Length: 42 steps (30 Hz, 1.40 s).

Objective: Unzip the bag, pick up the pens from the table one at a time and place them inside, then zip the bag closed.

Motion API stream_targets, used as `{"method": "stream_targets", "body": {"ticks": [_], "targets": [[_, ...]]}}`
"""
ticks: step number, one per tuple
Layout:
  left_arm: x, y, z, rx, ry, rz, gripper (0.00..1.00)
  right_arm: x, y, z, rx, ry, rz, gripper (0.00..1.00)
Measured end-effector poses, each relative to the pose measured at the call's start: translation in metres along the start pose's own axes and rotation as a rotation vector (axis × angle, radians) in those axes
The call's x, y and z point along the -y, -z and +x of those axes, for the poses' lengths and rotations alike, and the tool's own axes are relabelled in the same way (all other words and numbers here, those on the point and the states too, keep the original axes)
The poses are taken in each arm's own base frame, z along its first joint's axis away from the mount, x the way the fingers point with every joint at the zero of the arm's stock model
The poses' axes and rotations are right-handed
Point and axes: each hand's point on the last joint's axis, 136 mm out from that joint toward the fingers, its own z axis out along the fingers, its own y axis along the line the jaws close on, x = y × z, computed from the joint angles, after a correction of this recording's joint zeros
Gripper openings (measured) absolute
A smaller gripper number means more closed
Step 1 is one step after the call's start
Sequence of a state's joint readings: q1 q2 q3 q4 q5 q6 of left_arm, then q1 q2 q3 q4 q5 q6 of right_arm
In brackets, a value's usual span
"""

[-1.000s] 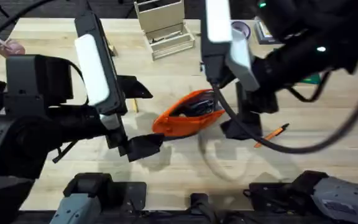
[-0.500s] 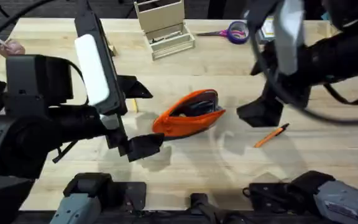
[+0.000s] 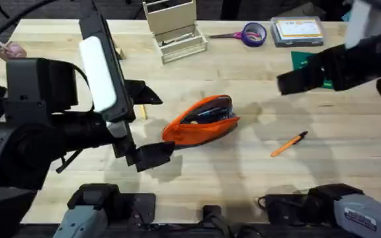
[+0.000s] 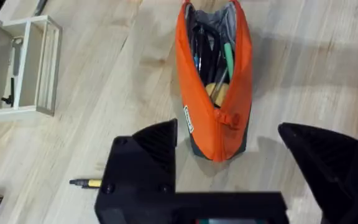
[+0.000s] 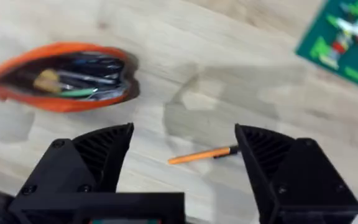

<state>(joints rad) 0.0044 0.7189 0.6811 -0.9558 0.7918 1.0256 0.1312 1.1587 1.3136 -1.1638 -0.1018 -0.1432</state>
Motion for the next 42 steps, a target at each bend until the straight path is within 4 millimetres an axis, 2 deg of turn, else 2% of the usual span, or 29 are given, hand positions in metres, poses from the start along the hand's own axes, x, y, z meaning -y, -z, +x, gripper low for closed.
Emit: {"method": "stream_targets", "body": {"ticks": [3,6,17,28,37,42], "targets": [[0.0,0.0,0.0,0.0,0.0,0.0,0.993,0.014,0.001,0.006,-0.019,-0.104,0.046,0.998],[0.0,0.0,0.0,0.0,0.0,0.0,0.993,0.018,0.002,0.008,-0.025,-0.147,0.066,0.998],[0.0,0.0,0.0,0.001,-0.001,-0.001,0.993,0.018,0.002,0.014,-0.048,-0.206,0.073,0.998],[0.0,0.0,0.0,0.001,-0.001,-0.001,0.993,0.016,0.003,0.027,-0.092,-0.451,0.083,0.998],[0.0,0.0,0.0,0.001,-0.001,-0.001,0.993,0.038,0.007,0.036,-0.084,-0.622,0.227,0.997],[0.0,0.0,0.0,0.001,-0.001,-0.001,0.993,0.041,0.006,0.049,-0.067,-0.68,0.264,0.997]]}}
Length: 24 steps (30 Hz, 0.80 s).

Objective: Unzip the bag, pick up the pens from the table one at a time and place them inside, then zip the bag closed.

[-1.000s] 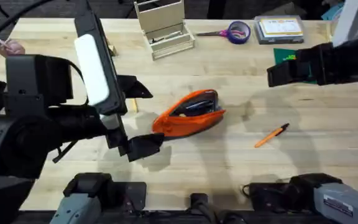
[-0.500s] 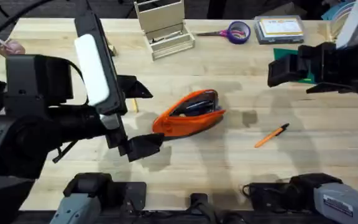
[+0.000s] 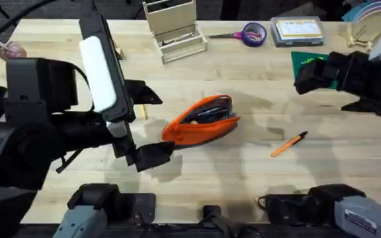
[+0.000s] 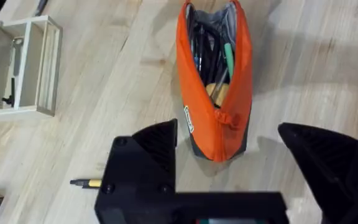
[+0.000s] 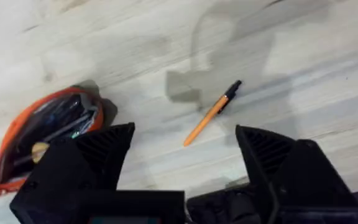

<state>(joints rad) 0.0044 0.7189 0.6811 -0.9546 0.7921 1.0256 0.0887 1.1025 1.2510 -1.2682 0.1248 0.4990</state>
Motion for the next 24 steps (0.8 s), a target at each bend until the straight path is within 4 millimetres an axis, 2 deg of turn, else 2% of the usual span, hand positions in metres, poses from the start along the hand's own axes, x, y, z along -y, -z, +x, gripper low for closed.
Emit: {"method": "stream_targets", "body": {"ticks": [11,13,24], "targets": [[0.0,0.0,0.0,0.0,0.0,0.0,0.993,0.014,-0.032,0.017,0.035,-0.216,0.026,0.997],[0.0,0.0,0.0,0.0,0.0,0.0,0.993,0.019,-0.045,0.024,0.024,-0.294,0.054,0.997],[0.0,0.0,0.0,0.0,0.0,0.0,0.993,0.029,-0.066,0.024,0.028,-0.404,0.065,0.997]]}}
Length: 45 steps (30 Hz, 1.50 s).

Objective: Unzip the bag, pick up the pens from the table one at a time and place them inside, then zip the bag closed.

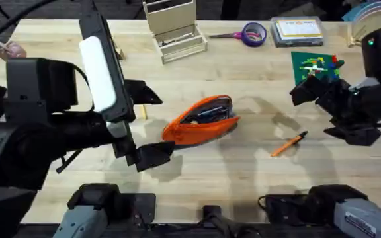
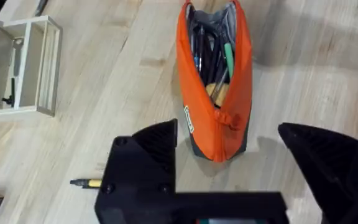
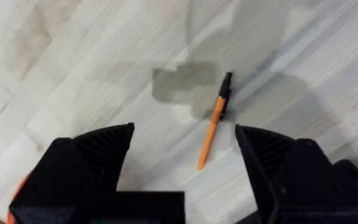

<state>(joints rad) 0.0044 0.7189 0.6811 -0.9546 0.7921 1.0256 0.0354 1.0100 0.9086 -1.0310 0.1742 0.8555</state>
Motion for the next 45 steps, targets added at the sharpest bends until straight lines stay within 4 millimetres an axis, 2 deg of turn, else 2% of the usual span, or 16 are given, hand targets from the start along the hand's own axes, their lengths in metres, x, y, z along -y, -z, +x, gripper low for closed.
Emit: {"method": "stream_targets", "body": {"ticks": [6,10,20,34,45], "targets": [[0.0,0.0,0.0,0.0,0.0,0.0,0.993,0.01,-0.015,-0.001,-0.034,-0.08,-0.011,0.997],[0.0,0.0,0.0,0.0,0.0,0.0,0.993,0.018,-0.026,0.005,-0.079,-0.108,0.013,0.996],[0.0,0.0,0.0,0.0,0.0,0.0,0.993,0.024,-0.059,0.021,-0.16,-0.101,0.063,0.995],[0.0,0.0,0.0,0.0,0.0,0.0,0.993,0.037,-0.082,0.043,-0.203,-0.1,0.086,0.995],[0.0,0.0,0.0,0.0,0.0,0.0,0.993,0.037,-0.088,0.042,-0.186,-0.102,0.075,0.934]]}}
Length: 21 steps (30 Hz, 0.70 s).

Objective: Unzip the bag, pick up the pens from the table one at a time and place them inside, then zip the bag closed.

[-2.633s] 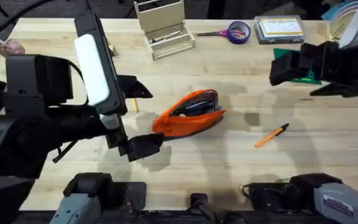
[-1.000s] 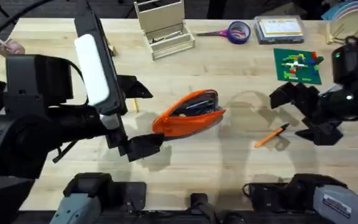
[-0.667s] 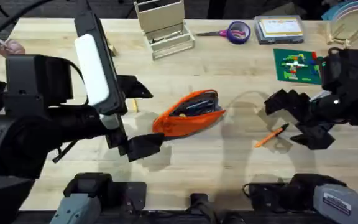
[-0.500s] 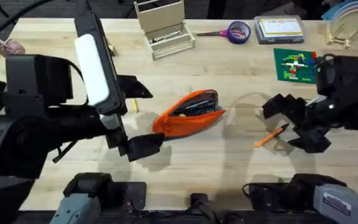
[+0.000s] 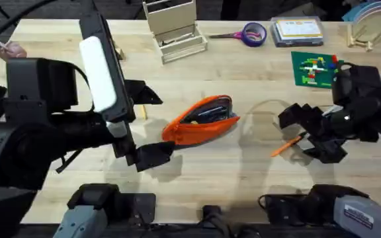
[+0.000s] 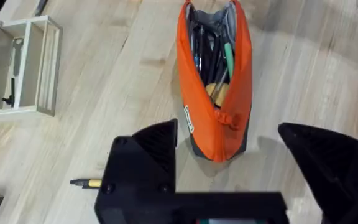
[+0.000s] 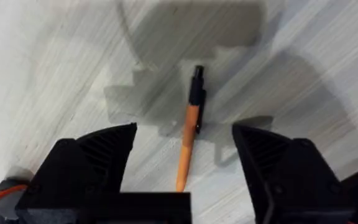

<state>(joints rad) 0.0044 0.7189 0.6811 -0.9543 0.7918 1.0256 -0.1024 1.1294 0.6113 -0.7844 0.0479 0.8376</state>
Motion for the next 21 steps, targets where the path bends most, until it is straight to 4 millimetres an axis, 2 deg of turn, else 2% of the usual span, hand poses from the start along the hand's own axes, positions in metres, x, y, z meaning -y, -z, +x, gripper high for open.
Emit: {"method": "stream_targets", "body": {"ticks": [17,19,21], "targets": [[0.0,0.0,0.0,0.0,0.0,0.0,0.993,-0.0001,-0.0087,-0.0061,-0.021,-0.055,0.067,0.948],[0.0,0.0,0.0,0.0,0.0,0.0,0.993,0.0005,-0.0096,-0.0067,-0.023,-0.058,0.077,0.925],[0.0,0.0,0.0,0.0,0.0,0.0,0.993,0.0019,-0.0102,-0.0069,-0.026,-0.058,0.09,0.839]]}}
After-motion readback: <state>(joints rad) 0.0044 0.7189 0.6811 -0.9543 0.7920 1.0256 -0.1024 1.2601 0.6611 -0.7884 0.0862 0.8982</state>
